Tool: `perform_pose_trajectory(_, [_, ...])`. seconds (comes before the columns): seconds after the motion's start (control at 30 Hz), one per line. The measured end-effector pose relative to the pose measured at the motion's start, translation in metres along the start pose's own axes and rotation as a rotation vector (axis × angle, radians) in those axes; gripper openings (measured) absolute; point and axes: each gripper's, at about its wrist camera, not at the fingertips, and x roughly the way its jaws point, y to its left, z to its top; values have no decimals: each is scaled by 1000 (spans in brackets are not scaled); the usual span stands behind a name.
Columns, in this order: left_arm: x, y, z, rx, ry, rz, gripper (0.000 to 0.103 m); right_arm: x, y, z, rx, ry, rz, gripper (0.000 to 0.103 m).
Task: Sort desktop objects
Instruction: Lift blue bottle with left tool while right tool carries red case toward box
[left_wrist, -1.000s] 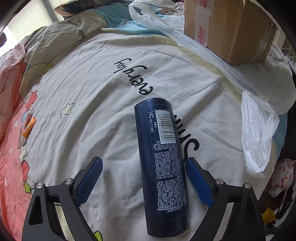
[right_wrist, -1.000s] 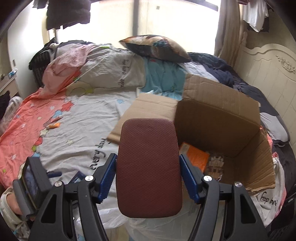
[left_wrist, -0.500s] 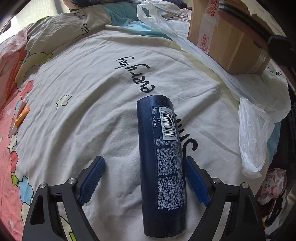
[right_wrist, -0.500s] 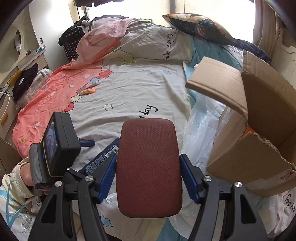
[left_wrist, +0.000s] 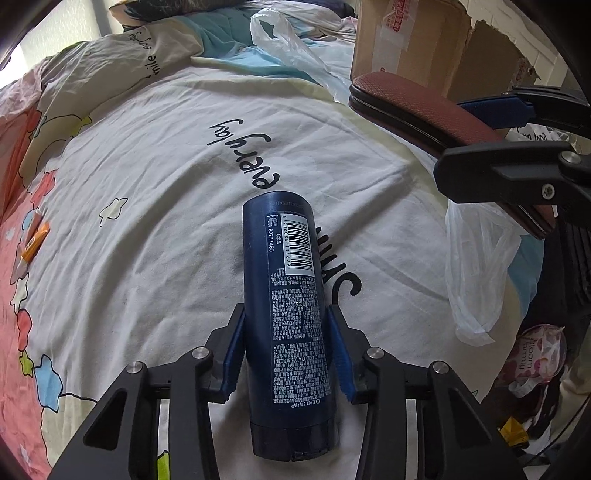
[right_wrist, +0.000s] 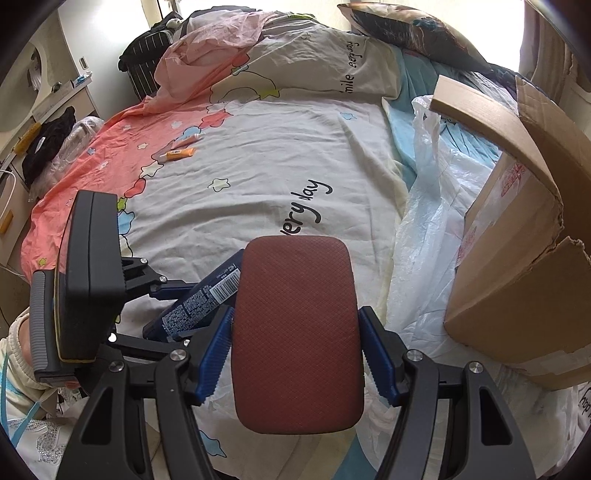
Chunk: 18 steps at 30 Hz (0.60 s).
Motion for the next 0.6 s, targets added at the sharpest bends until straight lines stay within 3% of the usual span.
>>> perform_pose_trajectory(0.27, [3,-1,8,-17,-21,8,42,-4,1,1,-3,-7,-9,63])
perform_pose_trajectory(0.6, [-23,8,15,-16,-76,19,42,-14,3,4,-7,-30,-20,63])
